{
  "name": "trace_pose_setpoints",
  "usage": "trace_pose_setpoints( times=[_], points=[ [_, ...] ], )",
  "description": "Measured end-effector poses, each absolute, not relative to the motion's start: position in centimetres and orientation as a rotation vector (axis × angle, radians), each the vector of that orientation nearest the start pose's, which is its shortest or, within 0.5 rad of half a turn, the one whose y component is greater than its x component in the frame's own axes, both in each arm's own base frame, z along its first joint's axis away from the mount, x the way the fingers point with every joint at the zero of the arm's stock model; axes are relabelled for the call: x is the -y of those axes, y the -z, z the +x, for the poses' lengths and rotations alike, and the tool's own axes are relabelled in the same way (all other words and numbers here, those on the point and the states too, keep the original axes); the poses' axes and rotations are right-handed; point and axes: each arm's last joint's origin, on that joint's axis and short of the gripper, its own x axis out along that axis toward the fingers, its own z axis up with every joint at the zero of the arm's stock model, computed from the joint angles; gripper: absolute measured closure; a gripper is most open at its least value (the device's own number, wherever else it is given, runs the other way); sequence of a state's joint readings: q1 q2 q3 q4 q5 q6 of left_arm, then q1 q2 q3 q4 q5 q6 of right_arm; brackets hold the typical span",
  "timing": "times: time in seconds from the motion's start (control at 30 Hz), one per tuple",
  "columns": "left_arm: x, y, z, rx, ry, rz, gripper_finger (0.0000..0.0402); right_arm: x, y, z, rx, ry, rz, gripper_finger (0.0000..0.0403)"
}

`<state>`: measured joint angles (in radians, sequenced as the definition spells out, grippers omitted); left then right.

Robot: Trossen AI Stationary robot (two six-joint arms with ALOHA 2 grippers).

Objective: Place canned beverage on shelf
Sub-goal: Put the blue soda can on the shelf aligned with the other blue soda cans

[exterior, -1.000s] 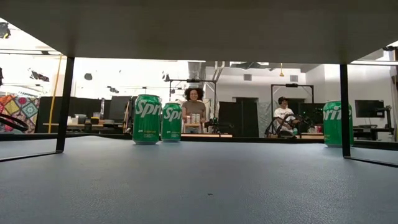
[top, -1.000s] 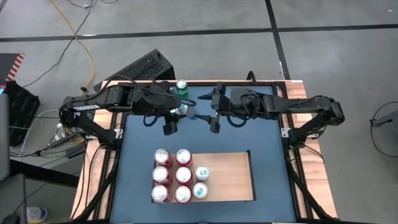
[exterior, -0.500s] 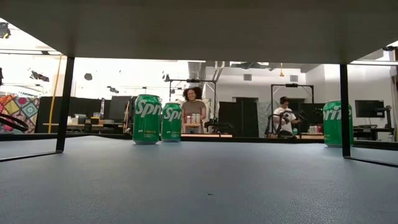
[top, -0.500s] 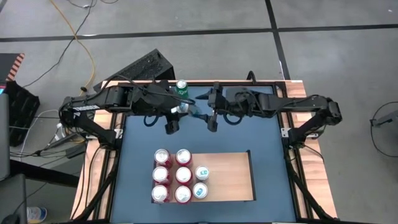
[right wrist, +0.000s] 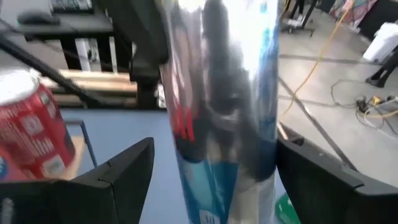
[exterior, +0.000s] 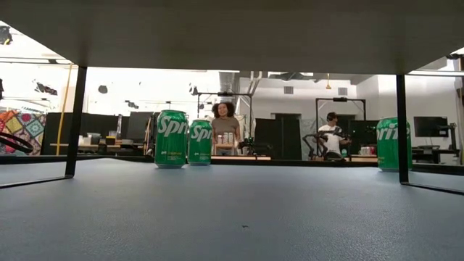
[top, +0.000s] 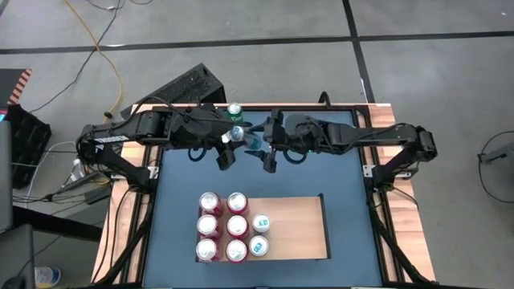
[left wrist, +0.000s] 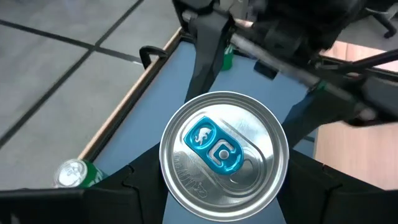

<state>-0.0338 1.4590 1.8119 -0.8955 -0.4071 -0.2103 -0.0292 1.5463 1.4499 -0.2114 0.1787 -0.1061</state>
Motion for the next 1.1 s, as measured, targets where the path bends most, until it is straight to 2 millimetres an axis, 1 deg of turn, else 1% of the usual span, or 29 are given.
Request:
trace_pose_setpoints(
  times=[0.13, 0.2, 0.37, 0.77, 0.87, 0.93, 1.03, 1.1],
  points=[
    [-0.2, -45.9, 28.1, -0.476, -0.444, -0.12, 0.0186, 1.6, -36.7, 36.2, -0.32, 0.193, -0.128, 0.0069],
    [-0.3, -45.9, 28.1, -0.471, -0.456, -0.135, 0.0186, 1.6, -36.5, 36.2, -0.335, 0.2, -0.13, 0.0069],
    [-0.3, -45.9, 28.0, -0.453, -0.496, -0.187, 0.0186, 1.7, -36.4, 36.4, -0.337, 0.245, -0.138, 0.0069],
    [-0.5, -45.7, 28.0, -0.446, -0.565, -0.192, 0.018, 2.3, -36.5, 36.3, -0.332, 0.285, -0.146, 0.0069],
    [-0.5, -45.3, 28.5, -0.455, -0.579, -0.185, 0.0179, 2.4, -36.7, 36.4, -0.315, 0.291, -0.144, 0.0069],
    [-0.5, -44.7, 29.5, -0.473, -0.581, -0.178, 0.0179, 2.6, -36.8, 36.4, -0.303, 0.297, -0.142, 0.0069],
    [-0.4, -44.2, 30.2, -0.489, -0.578, -0.168, 0.0178, 2.8, -36.8, 36.4, -0.304, 0.301, -0.141, 0.0069],
    [-0.4, -43.9, 30.5, -0.494, -0.585, -0.169, 0.0178, 2.8, -36.7, 36.4, -0.311, 0.3, -0.142, 0.0069]
  ],
)
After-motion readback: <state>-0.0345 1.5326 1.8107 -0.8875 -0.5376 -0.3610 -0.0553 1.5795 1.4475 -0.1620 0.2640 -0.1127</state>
